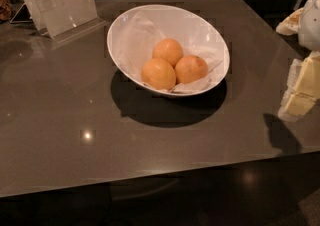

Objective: Pick orange from white bowl

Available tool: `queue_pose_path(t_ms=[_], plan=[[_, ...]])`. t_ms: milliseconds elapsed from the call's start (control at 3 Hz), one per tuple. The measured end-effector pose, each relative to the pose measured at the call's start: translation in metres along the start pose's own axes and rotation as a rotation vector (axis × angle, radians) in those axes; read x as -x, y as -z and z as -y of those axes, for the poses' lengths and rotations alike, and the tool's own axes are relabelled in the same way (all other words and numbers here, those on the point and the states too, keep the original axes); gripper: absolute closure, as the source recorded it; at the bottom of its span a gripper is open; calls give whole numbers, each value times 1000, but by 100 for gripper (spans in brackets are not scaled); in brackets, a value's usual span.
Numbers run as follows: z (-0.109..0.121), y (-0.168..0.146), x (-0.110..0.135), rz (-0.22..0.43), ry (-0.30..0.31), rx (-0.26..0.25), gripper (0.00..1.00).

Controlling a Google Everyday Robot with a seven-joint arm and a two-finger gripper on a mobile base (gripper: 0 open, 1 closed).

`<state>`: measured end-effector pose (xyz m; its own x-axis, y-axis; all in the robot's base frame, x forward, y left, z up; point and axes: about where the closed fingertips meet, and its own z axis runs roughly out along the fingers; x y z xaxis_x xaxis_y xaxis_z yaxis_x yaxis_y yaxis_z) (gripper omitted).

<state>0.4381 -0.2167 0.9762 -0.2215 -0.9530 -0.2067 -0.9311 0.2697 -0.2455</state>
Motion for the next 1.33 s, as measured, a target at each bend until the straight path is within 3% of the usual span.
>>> queue_pose_path(t_ms=[333, 667, 1000, 1333], plan=[[0, 0, 0, 0, 0, 0, 0], [14, 0, 11, 68, -3, -14, 0], [45, -9, 36, 163, -6, -2, 0], [74, -25, 70, 259, 12, 38, 0]])
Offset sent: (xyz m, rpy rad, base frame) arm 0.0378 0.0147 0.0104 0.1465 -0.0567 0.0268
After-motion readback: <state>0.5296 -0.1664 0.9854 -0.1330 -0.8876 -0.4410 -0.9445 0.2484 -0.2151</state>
